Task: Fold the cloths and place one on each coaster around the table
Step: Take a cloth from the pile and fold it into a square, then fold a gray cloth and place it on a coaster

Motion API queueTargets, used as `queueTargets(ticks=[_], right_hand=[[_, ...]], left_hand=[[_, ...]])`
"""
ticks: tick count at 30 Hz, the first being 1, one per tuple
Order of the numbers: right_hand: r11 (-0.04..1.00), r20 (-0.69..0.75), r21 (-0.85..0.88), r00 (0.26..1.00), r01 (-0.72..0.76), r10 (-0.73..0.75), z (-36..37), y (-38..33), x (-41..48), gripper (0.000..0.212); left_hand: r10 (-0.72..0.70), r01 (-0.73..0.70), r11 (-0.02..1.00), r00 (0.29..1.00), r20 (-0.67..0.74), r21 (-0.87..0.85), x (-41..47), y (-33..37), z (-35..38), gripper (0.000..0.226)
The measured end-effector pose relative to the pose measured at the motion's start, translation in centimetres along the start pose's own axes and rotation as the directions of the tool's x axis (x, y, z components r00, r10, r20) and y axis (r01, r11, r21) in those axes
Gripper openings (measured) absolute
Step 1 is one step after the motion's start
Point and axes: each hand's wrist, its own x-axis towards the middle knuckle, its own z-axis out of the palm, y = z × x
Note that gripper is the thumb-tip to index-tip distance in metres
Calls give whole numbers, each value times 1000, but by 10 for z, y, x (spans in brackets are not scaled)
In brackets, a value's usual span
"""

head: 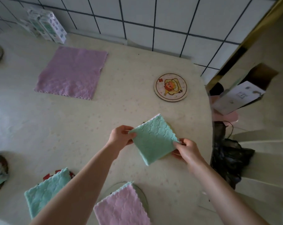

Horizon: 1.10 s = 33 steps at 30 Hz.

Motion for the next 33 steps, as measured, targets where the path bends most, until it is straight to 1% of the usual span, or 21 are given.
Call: queueTargets(ticks=[4, 6, 8, 11, 13, 15, 16, 19, 23, 26, 28, 31, 33], right_hand=[[995, -35, -100, 999, 11, -14, -3, 8, 2, 6], [977, -72, -209, 996, 46, -62, -4, 11, 3, 5], [929, -89, -356, 985, 106, -146, -6, 10, 1, 8], [782, -58, -590, 956, 199, -287, -10, 4, -3, 14], [649, -24, -720, 926, 246, -377, -8, -1, -4, 18], [519, 2, -812, 890, 268, -457, -4, -11, -2, 21], [480, 9, -833, 873, 277, -487, 0, -19, -2, 21], [405, 52, -858, 838, 316, -544, 18, -44, 1, 23], [323, 189, -843, 799, 430, -570, 61, -74, 10, 25], [242, 304, -818, 750, 521, -588, 100, -93, 18, 25], [193, 371, -798, 718, 570, -589, 129, -104, 24, 24], [141, 473, -754, 679, 642, -561, 172, -117, 32, 20], [98, 536, -722, 644, 685, -546, 200, -126, 39, 18]], left_hand=[[-3, 5, 999, 999, -37, 54, 6, -1, 6, 19], [1, 7, 993, 998, -70, 121, 9, -5, 5, 19], [28, -7, 983, 993, -111, 186, 11, -9, 2, 19], [71, -38, 966, 990, -121, 255, 11, -10, -1, 18], [115, -75, 945, 987, -109, 320, 11, -9, -2, 17], [174, -120, 902, 980, -95, 414, 14, -8, -5, 15], [199, -136, 884, 975, -96, 447, 16, -8, -8, 14], [241, -154, 851, 964, -112, 502, 24, -2, -26, 17], [340, -201, 769, 932, -122, 607, 39, 12, -63, 20], [407, -209, 674, 906, -120, 709, 56, 24, -99, 25], [437, -189, 604, 891, -123, 774, 70, 34, -126, 30], [490, -160, 517, 861, -137, 841, 89, 49, -165, 37], [556, -173, 418, 825, -100, 892, 103, 57, -188, 43]])
